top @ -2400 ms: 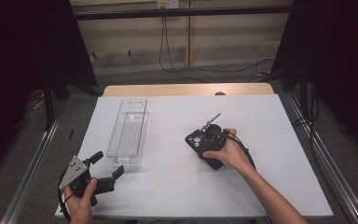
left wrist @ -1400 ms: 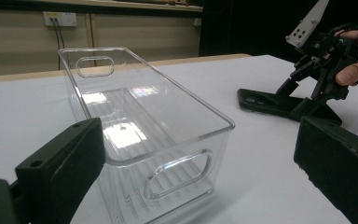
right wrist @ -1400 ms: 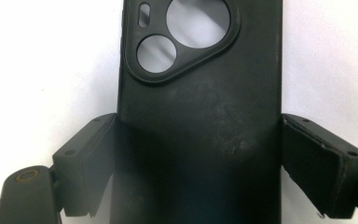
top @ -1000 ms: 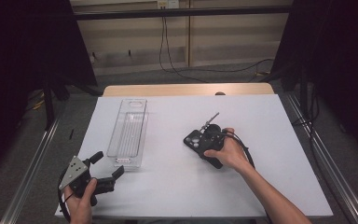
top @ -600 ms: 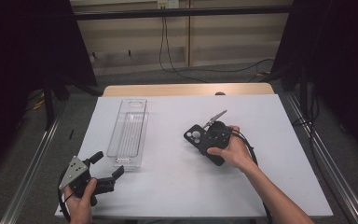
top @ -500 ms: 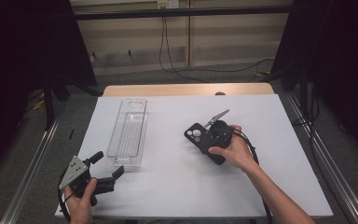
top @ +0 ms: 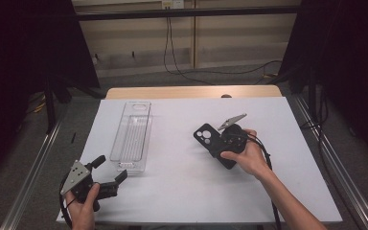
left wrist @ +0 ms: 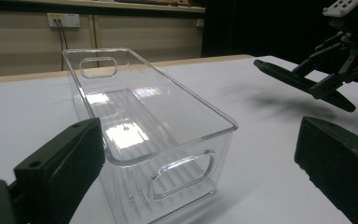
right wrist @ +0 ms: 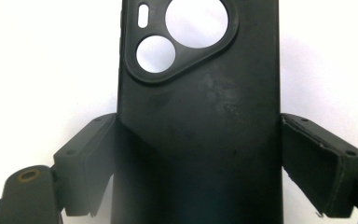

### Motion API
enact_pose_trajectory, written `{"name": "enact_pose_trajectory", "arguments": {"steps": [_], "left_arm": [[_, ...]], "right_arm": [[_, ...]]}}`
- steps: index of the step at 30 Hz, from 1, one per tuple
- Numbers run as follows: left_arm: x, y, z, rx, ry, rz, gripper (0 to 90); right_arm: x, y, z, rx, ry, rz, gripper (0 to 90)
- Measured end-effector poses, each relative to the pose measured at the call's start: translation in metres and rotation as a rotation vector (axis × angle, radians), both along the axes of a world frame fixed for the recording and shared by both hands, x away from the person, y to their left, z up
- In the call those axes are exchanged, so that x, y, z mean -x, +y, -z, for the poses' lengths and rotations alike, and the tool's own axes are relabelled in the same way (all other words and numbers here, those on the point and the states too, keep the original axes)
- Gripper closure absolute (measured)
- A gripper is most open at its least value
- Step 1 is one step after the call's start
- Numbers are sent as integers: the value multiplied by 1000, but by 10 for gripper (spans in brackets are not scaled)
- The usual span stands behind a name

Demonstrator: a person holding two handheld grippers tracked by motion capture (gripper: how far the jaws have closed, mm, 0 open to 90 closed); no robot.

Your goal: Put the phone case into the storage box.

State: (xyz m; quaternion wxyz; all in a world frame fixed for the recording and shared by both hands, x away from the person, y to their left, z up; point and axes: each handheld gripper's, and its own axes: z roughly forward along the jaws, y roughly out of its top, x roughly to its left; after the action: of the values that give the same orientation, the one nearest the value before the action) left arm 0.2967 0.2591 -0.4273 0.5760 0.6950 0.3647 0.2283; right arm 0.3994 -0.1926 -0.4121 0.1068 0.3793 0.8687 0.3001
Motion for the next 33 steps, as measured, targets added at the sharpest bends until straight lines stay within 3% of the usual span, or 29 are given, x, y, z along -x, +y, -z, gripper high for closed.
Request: {"name": "enact_pose_trajectory", "arguments": {"steps": [19, 28, 33], "left_arm": [[0, -1, 1, -10, 13, 24, 17], [0, 0, -1, -1, 15, 22, 17], [0, -1, 0, 2, 19, 30, 17]], "right_arm": [[22, -25, -9, -182, -153, -7, 149], [33, -35, 0, -252, -197, 11, 148], [40, -41, 6, -318, -253, 20, 147]]}}
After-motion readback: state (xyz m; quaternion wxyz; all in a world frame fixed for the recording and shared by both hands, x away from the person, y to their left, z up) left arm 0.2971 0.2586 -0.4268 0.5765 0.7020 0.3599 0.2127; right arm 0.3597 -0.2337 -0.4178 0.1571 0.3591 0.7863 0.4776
